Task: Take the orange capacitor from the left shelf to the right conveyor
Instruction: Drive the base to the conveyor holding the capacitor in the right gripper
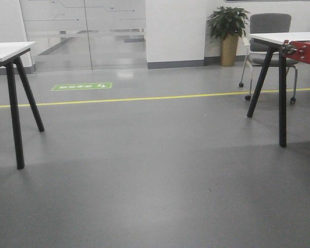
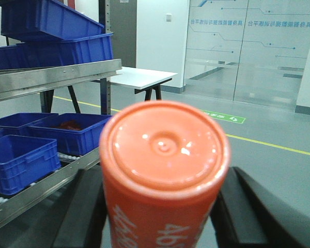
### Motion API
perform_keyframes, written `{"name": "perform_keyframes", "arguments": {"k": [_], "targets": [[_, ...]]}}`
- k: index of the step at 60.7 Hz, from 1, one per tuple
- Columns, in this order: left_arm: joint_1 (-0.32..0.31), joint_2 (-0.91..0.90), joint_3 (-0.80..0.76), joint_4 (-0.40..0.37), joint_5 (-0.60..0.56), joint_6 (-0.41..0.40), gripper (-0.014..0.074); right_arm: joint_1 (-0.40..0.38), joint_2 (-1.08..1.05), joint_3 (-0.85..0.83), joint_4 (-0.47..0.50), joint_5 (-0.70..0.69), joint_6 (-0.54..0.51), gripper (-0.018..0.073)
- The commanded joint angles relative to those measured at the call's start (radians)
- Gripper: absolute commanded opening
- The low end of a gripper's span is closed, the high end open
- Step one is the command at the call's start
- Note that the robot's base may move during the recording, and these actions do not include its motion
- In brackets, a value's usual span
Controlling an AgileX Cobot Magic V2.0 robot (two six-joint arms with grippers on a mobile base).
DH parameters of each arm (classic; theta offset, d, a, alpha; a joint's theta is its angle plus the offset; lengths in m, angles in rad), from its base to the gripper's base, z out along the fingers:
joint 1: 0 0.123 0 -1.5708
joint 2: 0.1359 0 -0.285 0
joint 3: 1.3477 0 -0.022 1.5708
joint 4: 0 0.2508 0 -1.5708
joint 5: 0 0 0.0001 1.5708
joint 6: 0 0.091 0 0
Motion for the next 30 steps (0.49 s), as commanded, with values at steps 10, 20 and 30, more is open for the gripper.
{"name": "perform_keyframes", "arguments": {"k": [10,20,30], "targets": [[0.002,-0.011,-0.004,-0.006,-0.083,0.0,-0.0105,-0.004,0.014,-0.028,-0.006,-0.094,-0.002,0.0058],[0.002,-0.011,-0.004,-0.006,-0.083,0.0,-0.0105,-0.004,0.014,-0.028,-0.006,-0.094,-0.002,0.0058],[0.002,-0.011,-0.004,-0.006,-0.083,0.0,-0.0105,-0.004,0.014,-0.028,-0.006,-0.094,-0.002,0.0058]]}}
